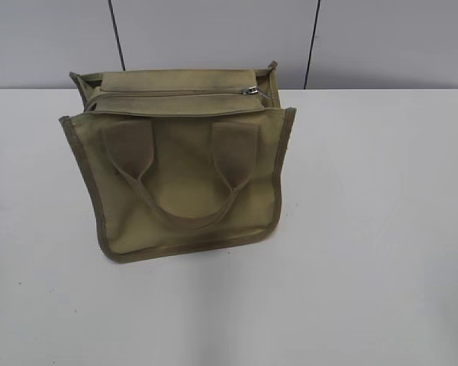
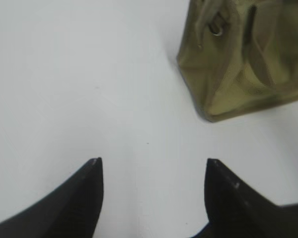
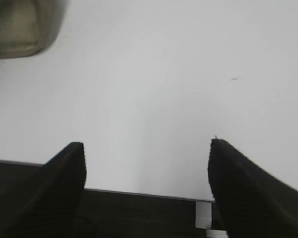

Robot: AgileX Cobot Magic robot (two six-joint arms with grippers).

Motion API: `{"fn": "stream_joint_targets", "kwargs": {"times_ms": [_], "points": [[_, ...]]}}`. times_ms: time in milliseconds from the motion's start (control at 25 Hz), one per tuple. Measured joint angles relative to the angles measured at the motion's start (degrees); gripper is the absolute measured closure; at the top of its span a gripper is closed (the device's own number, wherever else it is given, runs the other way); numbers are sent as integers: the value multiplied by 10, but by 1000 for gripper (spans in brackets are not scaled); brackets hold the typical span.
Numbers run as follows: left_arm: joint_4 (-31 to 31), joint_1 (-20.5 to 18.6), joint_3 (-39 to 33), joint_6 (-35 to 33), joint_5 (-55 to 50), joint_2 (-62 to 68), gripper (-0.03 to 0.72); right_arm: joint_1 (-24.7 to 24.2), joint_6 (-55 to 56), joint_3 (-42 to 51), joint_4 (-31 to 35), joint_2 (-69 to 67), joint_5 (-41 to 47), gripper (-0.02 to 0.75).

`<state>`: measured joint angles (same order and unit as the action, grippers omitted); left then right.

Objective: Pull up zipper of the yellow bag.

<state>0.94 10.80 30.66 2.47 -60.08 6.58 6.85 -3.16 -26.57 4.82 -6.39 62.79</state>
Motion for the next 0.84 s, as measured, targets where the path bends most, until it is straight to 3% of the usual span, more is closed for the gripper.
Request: {"fn": "stream_joint_targets", "kwargs": {"times_ms": [120, 240, 840], "points": [[0, -57, 0, 0, 0, -24, 211, -62, 0, 0, 0, 18, -1, 153], [0, -91, 0, 0, 1, -57, 211, -87, 0, 0, 0, 53, -1, 153], [1, -98, -1, 0, 0, -70, 230, -90, -1, 0, 1, 67, -1, 153]]}}
